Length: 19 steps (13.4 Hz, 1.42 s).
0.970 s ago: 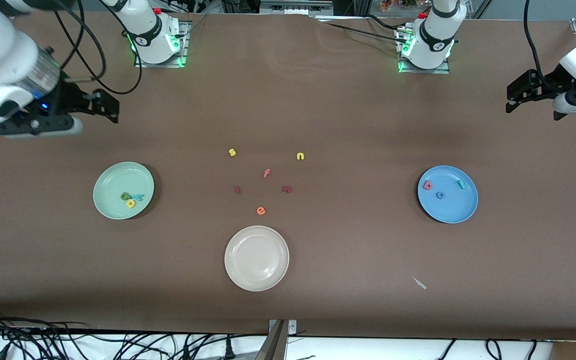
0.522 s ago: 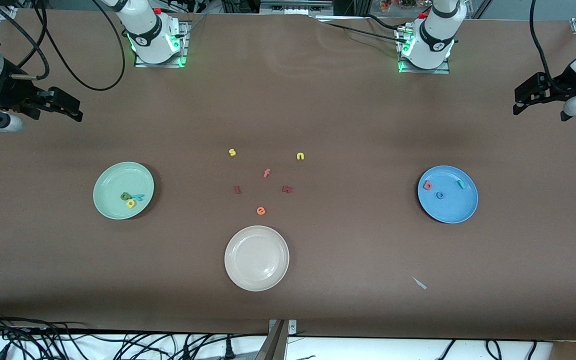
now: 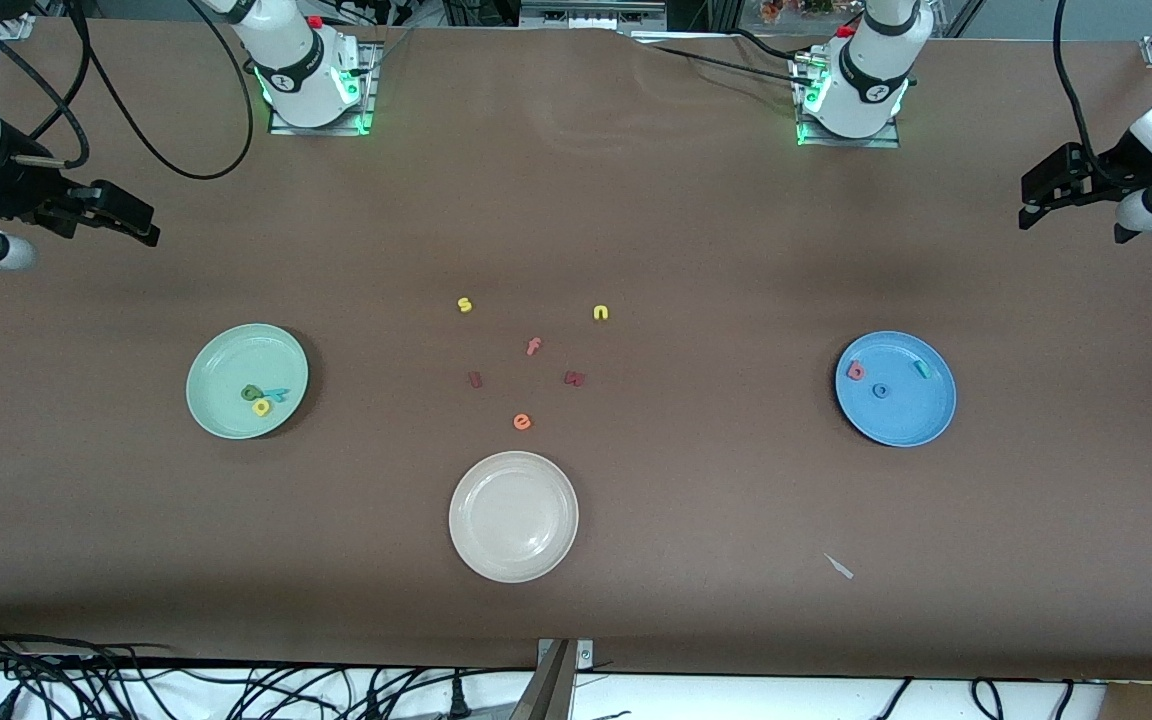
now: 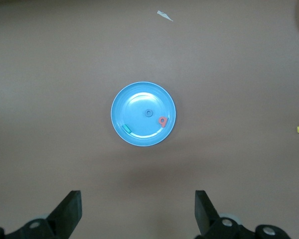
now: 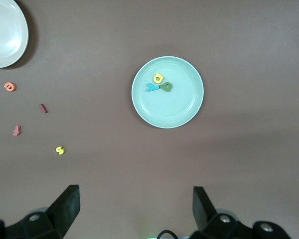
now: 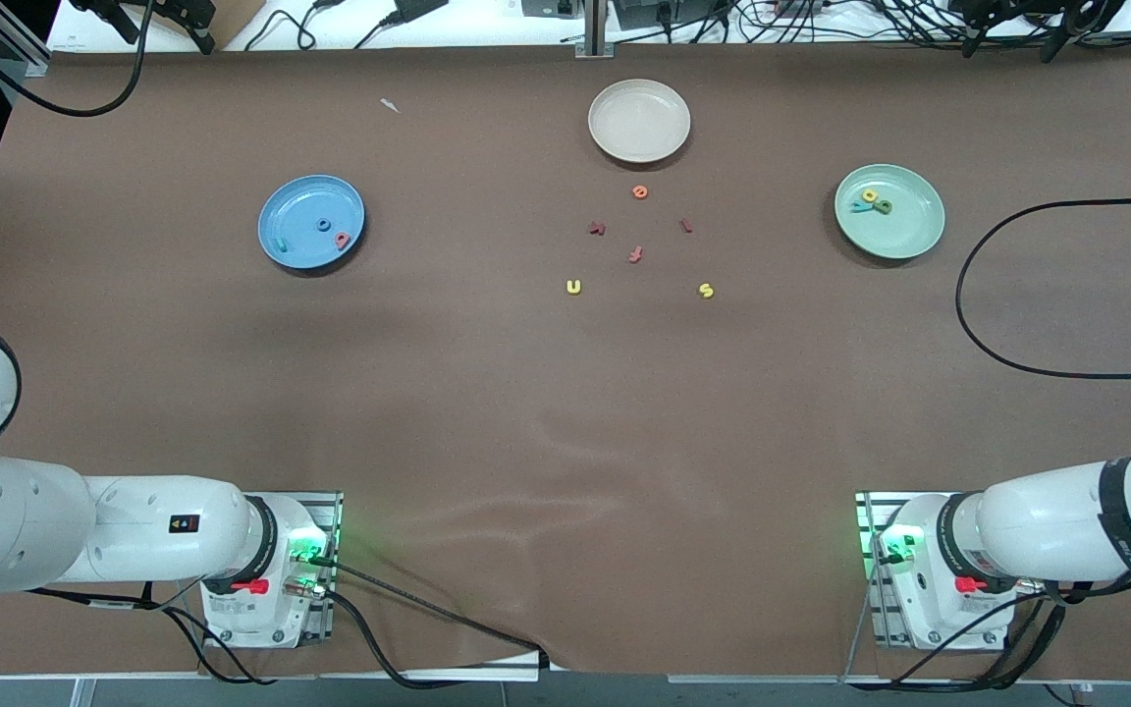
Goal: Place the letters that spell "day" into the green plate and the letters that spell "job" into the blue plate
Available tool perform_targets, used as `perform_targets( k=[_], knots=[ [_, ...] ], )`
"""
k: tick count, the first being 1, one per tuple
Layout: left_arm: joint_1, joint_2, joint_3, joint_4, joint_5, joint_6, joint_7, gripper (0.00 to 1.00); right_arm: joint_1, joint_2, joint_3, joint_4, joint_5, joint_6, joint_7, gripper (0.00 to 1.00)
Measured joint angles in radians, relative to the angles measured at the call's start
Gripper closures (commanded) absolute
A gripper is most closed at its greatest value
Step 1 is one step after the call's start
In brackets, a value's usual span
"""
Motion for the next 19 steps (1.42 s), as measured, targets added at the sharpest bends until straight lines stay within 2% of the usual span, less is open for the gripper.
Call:
perform_targets(
  k=[19],
  knots=[
    [-0.001,0.001,-0.016,0.0,0.0,0.0,0.0,0.0,0.009,0.003,-0.003,-0.004,-0.019,0.0,-0.049,0.0]
  ],
)
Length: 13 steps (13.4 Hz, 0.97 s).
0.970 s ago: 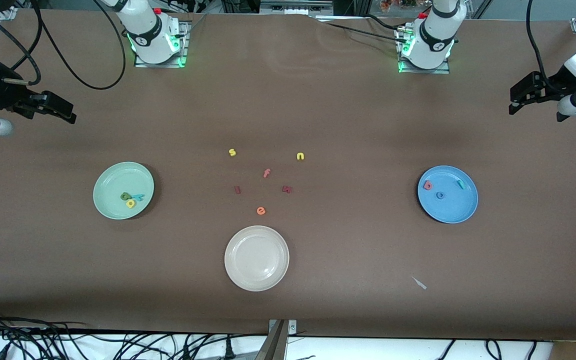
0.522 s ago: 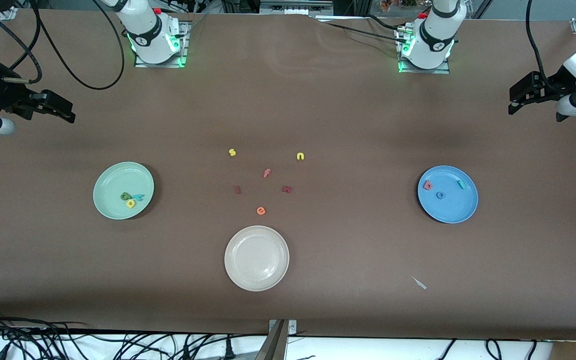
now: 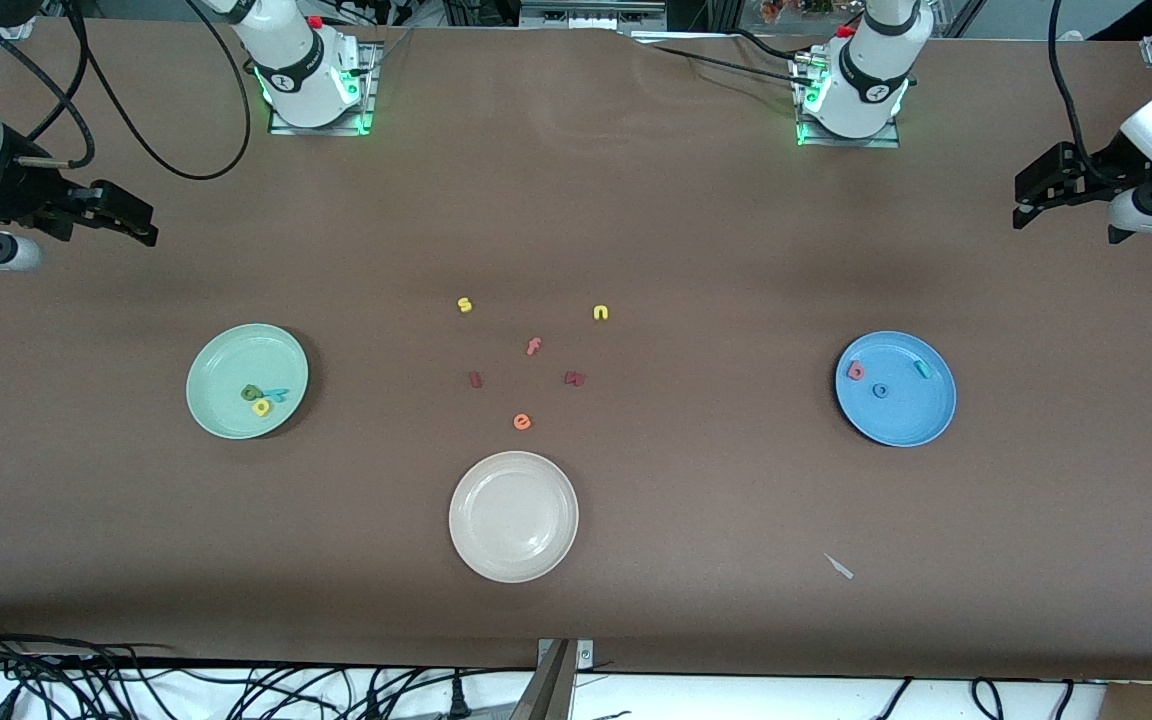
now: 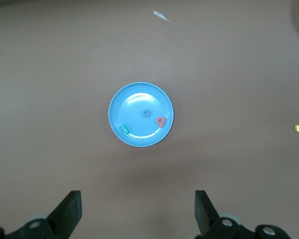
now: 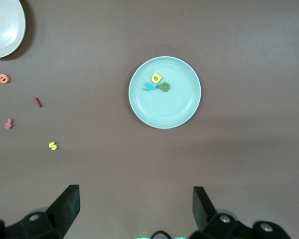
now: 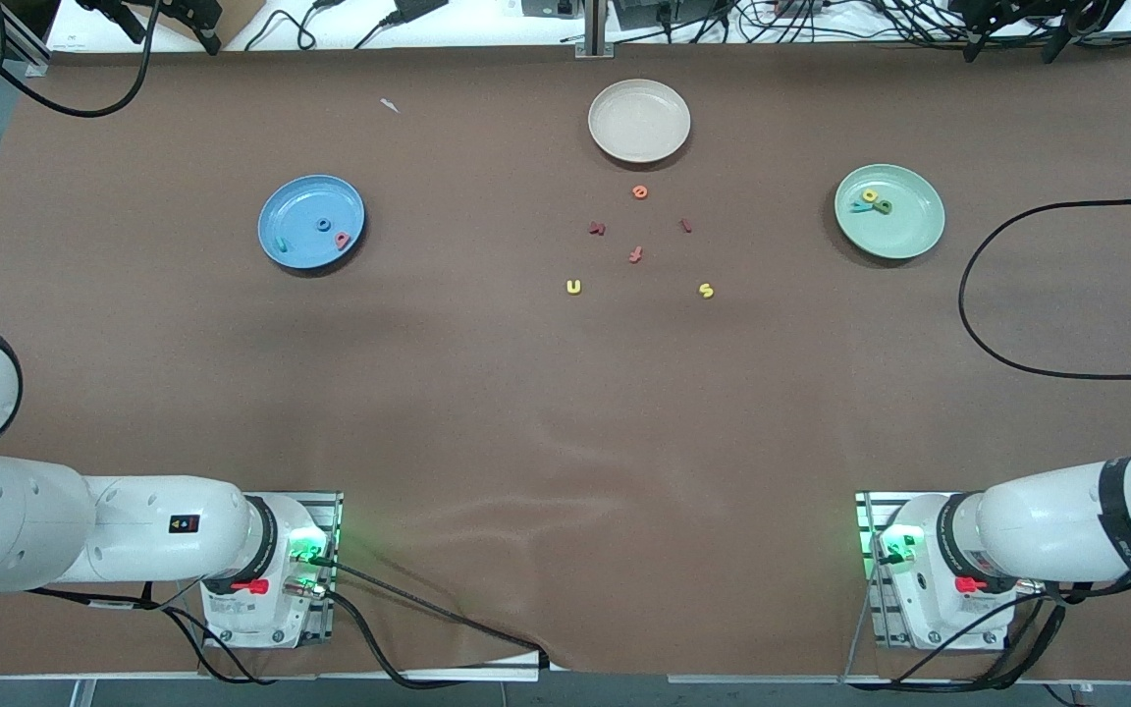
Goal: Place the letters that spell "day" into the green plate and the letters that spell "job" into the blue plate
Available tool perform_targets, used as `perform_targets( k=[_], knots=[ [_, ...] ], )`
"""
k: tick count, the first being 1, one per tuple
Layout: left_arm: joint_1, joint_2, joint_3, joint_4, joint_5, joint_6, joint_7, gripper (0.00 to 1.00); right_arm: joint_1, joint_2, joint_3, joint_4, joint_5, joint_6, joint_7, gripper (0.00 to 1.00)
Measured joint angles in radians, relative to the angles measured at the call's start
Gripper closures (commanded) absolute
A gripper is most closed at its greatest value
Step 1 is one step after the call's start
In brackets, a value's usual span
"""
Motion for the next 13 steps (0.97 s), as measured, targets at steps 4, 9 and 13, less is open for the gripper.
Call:
perform_targets(
  k=[4,9,13],
  knots=[
    [-0.001,0.0,-0.007,0.001,0.0,0.0,-0.001,0.0,0.0,0.001,0.0,0.0,-0.001,0.0,0.0,0.0],
    [0.0,0.0,-0.016,0.002,0.0,0.0,-0.002,0.0,0.0,0.003,-0.001,0.0,-0.001,0.0,0.0,0.0],
    [0.002,0.0,-0.015,0.002,0.0,-0.006,-0.002,0.0,0.0,0.005,-0.001,0.0,-0.002,0.0,0.0,0.0]
  ],
)
